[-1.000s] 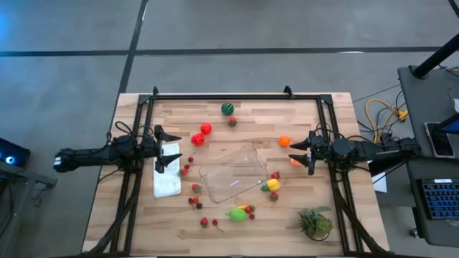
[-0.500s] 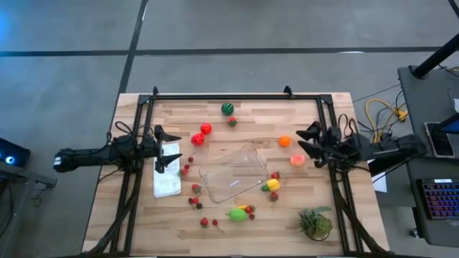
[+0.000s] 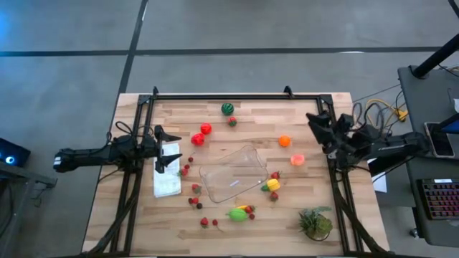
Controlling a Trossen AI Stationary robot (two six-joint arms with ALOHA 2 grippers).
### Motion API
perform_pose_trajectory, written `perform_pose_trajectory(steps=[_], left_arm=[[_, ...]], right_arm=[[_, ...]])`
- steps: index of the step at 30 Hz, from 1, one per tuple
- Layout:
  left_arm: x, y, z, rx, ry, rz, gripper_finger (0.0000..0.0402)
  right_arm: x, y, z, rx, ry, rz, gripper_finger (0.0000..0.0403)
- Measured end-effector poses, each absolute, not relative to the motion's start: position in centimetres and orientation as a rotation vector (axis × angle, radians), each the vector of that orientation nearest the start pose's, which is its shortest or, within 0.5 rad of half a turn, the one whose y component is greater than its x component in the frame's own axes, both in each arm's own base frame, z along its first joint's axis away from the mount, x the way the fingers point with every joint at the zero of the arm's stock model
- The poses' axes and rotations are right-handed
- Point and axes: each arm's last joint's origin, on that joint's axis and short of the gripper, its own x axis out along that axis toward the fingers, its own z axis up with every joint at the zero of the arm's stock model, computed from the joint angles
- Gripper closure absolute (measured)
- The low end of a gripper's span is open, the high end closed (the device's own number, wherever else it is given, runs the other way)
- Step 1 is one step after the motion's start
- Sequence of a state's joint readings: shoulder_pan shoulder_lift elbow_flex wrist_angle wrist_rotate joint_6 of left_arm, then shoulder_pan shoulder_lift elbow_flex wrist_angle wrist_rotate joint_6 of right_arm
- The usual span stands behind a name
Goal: Pick and placing Produce into tupperware
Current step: Put the peach into the transparent bin
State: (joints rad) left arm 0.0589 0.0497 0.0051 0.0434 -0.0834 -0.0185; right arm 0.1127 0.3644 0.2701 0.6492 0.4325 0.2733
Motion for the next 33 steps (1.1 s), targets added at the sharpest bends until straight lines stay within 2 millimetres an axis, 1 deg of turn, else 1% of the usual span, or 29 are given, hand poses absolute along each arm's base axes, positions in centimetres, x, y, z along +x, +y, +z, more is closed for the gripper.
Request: perform_pose_trajectory(steps=[6,8,10,13,16,18,19,21,22,24,26,28,30,33], left_arm=[[10.0,0.8,16.6,0.000,0.001,0.143,0.0087],[10.0,0.8,16.6,0.034,0.002,0.143,0.0087],[10.0,0.8,16.6,0.025,0.002,0.146,0.0087],[10.0,0.9,16.5,-0.029,0.000,0.163,0.0087],[10.0,0.9,16.6,-0.095,-0.016,0.168,0.0087],[10.0,0.9,16.9,-0.185,-0.053,0.172,0.0087],[10.0,1.0,17.2,-0.250,-0.088,0.189,0.0087],[10.0,1.2,17.4,-0.413,-0.146,0.260,0.0087],[9.9,1.4,17.5,-0.495,-0.176,0.298,0.0087],[9.8,1.6,17.6,-0.614,-0.236,0.376,0.0087],[9.7,1.8,17.6,-0.652,-0.267,0.450,0.0087],[9.7,1.9,17.6,-0.654,-0.281,0.490,0.0087],[9.7,1.9,17.6,-0.656,-0.286,0.492,0.0087],[9.7,1.9,17.8,-0.661,-0.296,0.485,0.0087]], right_arm=[[10.3,-0.1,32.5,0.325,-0.633,-0.286,0.0183],[10.4,-0.1,34.1,0.336,-0.659,-0.282,0.0183],[10.5,-0.1,35.4,0.376,-0.675,-0.267,0.0183],[11.0,-0.1,37.2,0.392,-0.691,-0.265,0.0183],[11.7,-0.1,38.2,0.307,-0.668,-0.329,0.0183],[12.2,0.0,39.0,0.288,-0.665,-0.336,0.0183],[12.5,0.0,39.3,0.326,-0.670,-0.322,0.0183],[13.1,0.1,39.7,0.456,-0.684,-0.291,0.0183],[13.5,0.0,39.8,0.504,-0.684,-0.306,0.0183],[14.2,-0.2,39.9,0.542,-0.675,-0.403,0.0183],[14.8,-0.3,39.9,0.540,-0.656,-0.484,0.0183],[15.3,-0.2,39.9,0.551,-0.650,-0.468,0.0183],[15.8,-0.2,39.7,0.565,-0.642,-0.490,0.0183],[16.4,-0.4,39.2,0.577,-0.620,-0.595,0.0183]])
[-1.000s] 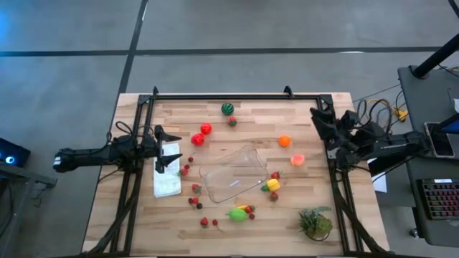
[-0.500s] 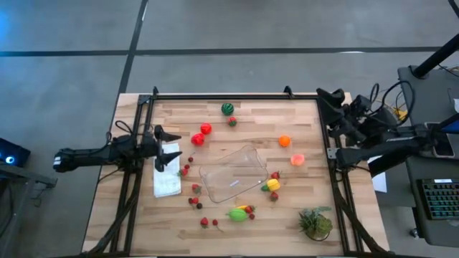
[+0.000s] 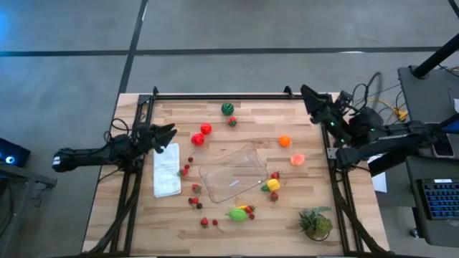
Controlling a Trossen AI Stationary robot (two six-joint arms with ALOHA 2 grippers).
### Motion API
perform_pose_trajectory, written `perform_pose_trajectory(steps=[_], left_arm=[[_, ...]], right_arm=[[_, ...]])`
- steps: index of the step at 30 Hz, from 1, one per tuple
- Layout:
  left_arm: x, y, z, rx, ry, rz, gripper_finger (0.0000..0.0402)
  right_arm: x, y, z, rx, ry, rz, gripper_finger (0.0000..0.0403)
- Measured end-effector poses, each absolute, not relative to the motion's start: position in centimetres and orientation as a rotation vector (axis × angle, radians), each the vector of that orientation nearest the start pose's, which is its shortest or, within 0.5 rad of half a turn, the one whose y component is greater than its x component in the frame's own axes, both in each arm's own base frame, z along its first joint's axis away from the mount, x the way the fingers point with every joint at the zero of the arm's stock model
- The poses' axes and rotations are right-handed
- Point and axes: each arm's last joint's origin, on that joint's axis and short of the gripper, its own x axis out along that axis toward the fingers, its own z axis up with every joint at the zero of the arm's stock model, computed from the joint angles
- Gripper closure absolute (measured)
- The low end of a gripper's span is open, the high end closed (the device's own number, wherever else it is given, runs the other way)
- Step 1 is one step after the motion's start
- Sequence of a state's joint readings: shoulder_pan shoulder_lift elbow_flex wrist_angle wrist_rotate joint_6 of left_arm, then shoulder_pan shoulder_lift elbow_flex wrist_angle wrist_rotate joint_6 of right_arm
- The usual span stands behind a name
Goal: Pick and placing Produce into tupperware
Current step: Put the peach into the transparent bin
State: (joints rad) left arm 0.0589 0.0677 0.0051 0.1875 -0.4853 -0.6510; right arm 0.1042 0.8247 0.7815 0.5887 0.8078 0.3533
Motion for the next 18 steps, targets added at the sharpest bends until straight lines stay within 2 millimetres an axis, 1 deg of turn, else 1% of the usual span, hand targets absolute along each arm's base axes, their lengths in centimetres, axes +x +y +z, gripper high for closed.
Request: perform_pose_trajectory(steps=[3,5,7,9,12,16,18], left_arm=[[9.6,1.9,18.0,-0.666,-0.317,0.472,0.0087],[9.6,1.9,18.1,-0.669,-0.332,0.466,0.0087],[9.6,1.9,18.1,-0.669,-0.334,0.464,0.0087],[9.6,1.9,18.2,-0.670,-0.335,0.462,0.0087],[9.6,1.9,18.2,-0.669,-0.334,0.462,0.0087],[9.6,1.9,18.1,-0.668,-0.330,0.464,0.0087],[9.6,1.9,18.1,-0.666,-0.329,0.464,0.0087]], right_arm=[[17.2,-0.3,38.7,0.619,-0.604,-0.592,0.0183],[17.8,-0.2,38.5,0.602,-0.581,-0.551,0.0183],[18.1,-0.1,38.1,0.529,-0.510,-0.520,0.0183],[18.3,-0.1,37.2,0.502,-0.403,-0.550,0.0183],[18.0,-0.4,36.0,0.535,-0.152,-0.629,0.0183],[17.2,-0.8,34.8,0.660,0.287,-0.685,0.0183],[17.0,-0.8,34.0,0.714,0.499,-0.757,0.0183]])
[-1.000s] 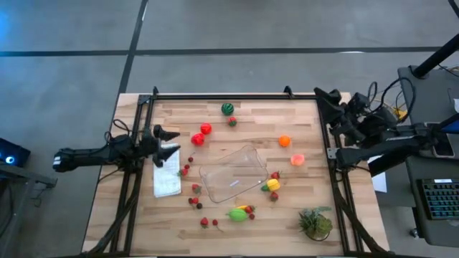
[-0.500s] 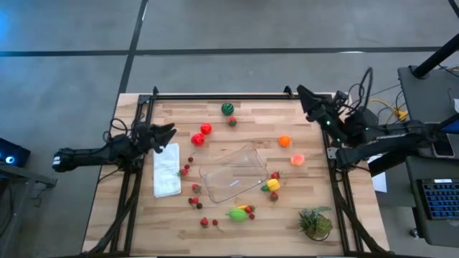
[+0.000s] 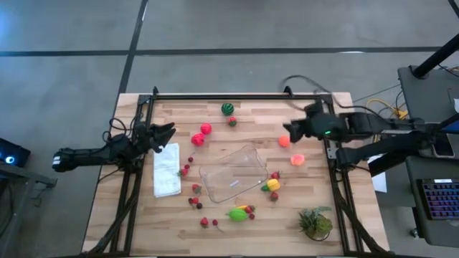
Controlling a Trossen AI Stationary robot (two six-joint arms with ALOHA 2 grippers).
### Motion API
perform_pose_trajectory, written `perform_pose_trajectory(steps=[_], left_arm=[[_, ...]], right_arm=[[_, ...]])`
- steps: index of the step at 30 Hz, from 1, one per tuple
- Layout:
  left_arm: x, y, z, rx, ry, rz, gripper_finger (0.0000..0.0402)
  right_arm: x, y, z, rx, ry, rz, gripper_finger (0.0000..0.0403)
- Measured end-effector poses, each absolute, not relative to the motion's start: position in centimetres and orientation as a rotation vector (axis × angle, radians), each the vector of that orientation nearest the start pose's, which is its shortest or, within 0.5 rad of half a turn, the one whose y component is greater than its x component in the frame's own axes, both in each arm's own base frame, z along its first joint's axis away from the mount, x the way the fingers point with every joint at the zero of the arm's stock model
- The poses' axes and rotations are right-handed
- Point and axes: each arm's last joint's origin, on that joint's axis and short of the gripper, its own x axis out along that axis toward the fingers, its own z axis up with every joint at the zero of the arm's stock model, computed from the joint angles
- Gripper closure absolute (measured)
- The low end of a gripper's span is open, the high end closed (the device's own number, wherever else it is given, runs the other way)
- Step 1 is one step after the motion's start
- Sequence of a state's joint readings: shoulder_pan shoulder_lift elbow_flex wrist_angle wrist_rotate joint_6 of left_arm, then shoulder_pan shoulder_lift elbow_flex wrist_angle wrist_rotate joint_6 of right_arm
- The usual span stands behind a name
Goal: Pick and placing Produce into tupperware
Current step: Put the peach into the transparent bin
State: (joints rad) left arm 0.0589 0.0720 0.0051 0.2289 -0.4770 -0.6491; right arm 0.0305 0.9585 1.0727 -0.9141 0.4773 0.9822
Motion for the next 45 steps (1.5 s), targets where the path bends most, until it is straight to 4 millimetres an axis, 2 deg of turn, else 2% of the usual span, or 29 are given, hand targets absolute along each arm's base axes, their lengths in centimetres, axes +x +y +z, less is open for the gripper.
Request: perform_pose_trajectory(steps=[4,8,13,17,22,29,37,45], left_arm=[[9.7,1.9,18.1,-0.665,-0.327,0.466,0.0087],[9.7,1.9,18.0,-0.663,-0.316,0.473,0.0087],[9.9,1.9,17.8,-0.659,-0.292,0.481,0.0087],[10.1,1.9,17.6,-0.654,-0.271,0.488,0.0087],[10.3,1.9,17.4,-0.649,-0.246,0.497,0.0087],[10.5,2.0,17.2,-0.645,-0.220,0.503,0.0087],[10.6,2.0,17.0,-0.639,-0.198,0.508,0.0087],[10.7,2.0,16.9,-0.637,-0.190,0.511,0.0087]], right_arm=[[17.0,-0.7,33.0,0.757,0.800,-0.954,0.0183],[17.9,-0.4,31.4,0.785,1.025,-1.083,0.0183],[19.3,-0.1,28.9,0.780,1.198,-1.111,0.0183],[19.4,-0.3,26.5,0.758,1.283,-1.117,0.0183],[18.5,-0.7,23.5,0.817,1.225,-1.100,0.0183],[16.7,-1.0,21.9,0.955,0.982,-1.140,0.0154],[16.2,-0.9,19.4,1.056,0.977,-1.200,0.0093],[17.1,-0.8,18.3,1.074,1.002,-1.201,0.0079]])
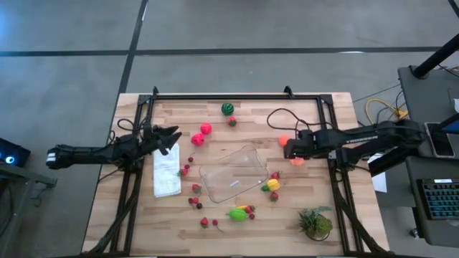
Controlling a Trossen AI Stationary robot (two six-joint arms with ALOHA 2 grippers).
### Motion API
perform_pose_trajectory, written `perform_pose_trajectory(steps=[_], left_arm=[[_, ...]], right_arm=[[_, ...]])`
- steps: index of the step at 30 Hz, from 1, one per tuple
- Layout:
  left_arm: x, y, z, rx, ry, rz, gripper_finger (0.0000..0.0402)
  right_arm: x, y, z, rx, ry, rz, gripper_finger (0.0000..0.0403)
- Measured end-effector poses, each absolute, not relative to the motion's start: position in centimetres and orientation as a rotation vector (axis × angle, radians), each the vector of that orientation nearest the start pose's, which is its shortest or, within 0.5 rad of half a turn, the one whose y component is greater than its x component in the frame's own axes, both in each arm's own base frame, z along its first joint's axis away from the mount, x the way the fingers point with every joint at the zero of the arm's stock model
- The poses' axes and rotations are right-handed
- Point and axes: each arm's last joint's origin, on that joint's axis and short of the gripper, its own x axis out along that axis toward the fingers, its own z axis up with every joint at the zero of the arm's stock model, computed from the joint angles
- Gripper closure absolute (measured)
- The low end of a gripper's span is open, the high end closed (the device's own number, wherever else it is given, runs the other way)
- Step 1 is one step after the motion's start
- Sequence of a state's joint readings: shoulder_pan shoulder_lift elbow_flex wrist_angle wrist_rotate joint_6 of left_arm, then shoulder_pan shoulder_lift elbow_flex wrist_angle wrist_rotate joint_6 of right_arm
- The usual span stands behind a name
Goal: Pick and placing Produce into tupperware
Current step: Put the peach into the transparent bin
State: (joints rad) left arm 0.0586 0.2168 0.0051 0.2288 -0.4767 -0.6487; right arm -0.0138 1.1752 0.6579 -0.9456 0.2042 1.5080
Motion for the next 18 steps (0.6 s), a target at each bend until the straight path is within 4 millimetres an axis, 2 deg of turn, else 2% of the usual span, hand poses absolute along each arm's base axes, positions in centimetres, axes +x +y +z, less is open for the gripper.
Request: perform_pose_trajectory(steps=[7,12,18], left_arm=[[10.7,2.0,16.9,-0.635,-0.187,0.512,0.0087],[10.7,2.0,16.9,-0.635,-0.184,0.513,0.0087],[10.7,2.0,16.9,-0.635,-0.185,0.513,0.0087]], right_arm=[[17.4,-0.6,16.4,1.076,1.120,-1.226,0.0082],[18.2,-0.6,15.8,1.104,1.115,-1.201,0.0082],[18.5,-0.4,15.2,1.113,1.189,-1.179,0.0084]])
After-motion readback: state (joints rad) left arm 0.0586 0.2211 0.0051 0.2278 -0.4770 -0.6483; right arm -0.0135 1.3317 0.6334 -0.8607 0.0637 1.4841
